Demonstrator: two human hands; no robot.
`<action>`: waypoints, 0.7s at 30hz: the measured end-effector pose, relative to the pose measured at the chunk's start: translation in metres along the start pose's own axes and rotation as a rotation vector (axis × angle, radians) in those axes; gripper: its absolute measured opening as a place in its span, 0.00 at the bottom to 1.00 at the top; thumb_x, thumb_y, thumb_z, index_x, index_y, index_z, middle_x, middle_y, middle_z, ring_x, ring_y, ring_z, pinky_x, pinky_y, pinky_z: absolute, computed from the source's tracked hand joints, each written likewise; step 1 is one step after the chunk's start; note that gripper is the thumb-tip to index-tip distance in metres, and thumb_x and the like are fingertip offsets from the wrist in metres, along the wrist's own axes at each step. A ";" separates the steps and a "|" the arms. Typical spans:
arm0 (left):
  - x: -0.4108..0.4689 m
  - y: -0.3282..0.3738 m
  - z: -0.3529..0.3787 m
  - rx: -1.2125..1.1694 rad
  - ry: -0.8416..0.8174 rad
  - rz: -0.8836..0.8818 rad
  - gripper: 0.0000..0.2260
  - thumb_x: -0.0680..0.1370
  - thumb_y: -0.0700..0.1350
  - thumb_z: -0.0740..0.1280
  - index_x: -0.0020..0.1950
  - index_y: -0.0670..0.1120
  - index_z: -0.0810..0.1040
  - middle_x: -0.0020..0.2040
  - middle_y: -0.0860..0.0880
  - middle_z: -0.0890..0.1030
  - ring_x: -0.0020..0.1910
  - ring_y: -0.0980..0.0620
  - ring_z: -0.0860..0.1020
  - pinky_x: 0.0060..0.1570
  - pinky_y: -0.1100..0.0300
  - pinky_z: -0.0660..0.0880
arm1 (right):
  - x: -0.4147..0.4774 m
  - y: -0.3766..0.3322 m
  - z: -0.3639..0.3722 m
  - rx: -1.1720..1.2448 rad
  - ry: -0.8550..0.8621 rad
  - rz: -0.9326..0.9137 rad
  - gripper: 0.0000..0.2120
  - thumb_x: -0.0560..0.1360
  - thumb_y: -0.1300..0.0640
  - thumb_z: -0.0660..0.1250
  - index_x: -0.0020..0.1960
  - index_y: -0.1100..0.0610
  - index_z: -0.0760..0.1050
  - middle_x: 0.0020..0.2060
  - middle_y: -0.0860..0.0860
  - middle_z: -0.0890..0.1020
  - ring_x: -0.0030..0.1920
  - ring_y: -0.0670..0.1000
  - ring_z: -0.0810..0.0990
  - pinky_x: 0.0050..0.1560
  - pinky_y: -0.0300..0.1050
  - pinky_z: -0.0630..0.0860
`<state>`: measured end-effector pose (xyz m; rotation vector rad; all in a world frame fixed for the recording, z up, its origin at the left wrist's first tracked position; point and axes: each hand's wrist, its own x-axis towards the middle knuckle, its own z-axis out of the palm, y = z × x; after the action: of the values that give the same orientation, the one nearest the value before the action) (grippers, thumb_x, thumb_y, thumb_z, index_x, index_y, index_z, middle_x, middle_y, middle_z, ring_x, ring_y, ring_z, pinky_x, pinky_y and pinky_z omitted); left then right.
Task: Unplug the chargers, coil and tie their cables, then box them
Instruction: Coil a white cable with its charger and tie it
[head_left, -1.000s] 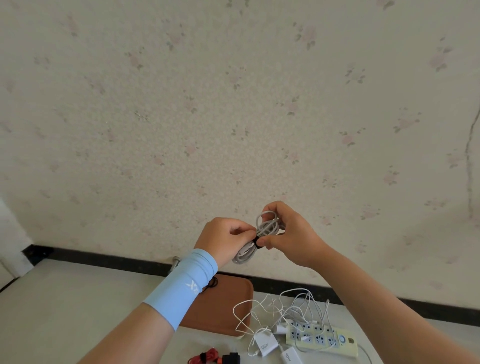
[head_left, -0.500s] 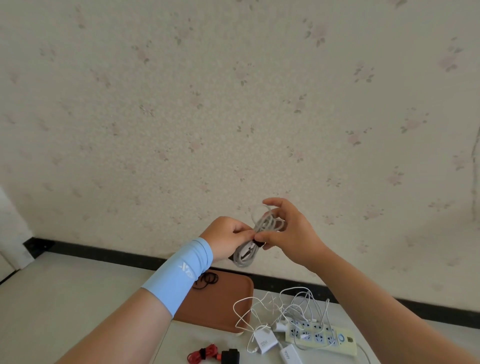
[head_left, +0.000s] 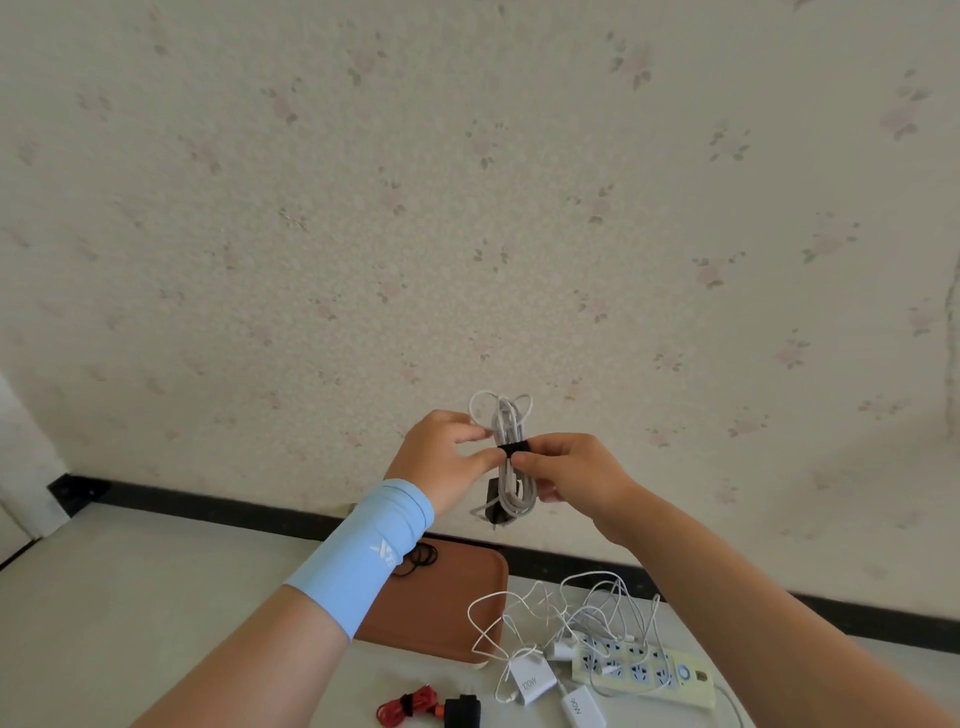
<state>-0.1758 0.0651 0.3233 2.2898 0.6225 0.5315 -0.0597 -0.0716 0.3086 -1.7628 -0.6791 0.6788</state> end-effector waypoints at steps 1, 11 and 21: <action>-0.001 -0.001 0.002 0.047 0.059 -0.011 0.16 0.73 0.56 0.73 0.57 0.51 0.81 0.54 0.58 0.75 0.57 0.58 0.74 0.55 0.66 0.67 | 0.001 0.000 -0.001 -0.032 -0.005 0.006 0.05 0.78 0.58 0.71 0.50 0.54 0.85 0.40 0.52 0.87 0.37 0.46 0.81 0.41 0.39 0.76; 0.006 -0.014 -0.004 0.530 -0.274 0.463 0.21 0.78 0.45 0.68 0.70 0.58 0.73 0.76 0.57 0.63 0.76 0.53 0.58 0.75 0.52 0.58 | 0.006 0.010 -0.002 -0.421 -0.147 -0.021 0.07 0.76 0.56 0.71 0.50 0.56 0.85 0.43 0.56 0.85 0.42 0.51 0.77 0.45 0.45 0.72; 0.012 -0.039 -0.002 0.394 -0.266 0.272 0.08 0.80 0.47 0.66 0.58 0.51 0.81 0.54 0.54 0.75 0.49 0.54 0.75 0.50 0.64 0.68 | 0.012 0.033 0.019 -0.216 -0.283 0.077 0.17 0.74 0.53 0.74 0.61 0.52 0.73 0.51 0.58 0.83 0.47 0.54 0.84 0.42 0.44 0.77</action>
<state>-0.1786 0.0979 0.2995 2.7801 0.3039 0.2317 -0.0613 -0.0593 0.2704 -1.9168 -0.9073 0.9487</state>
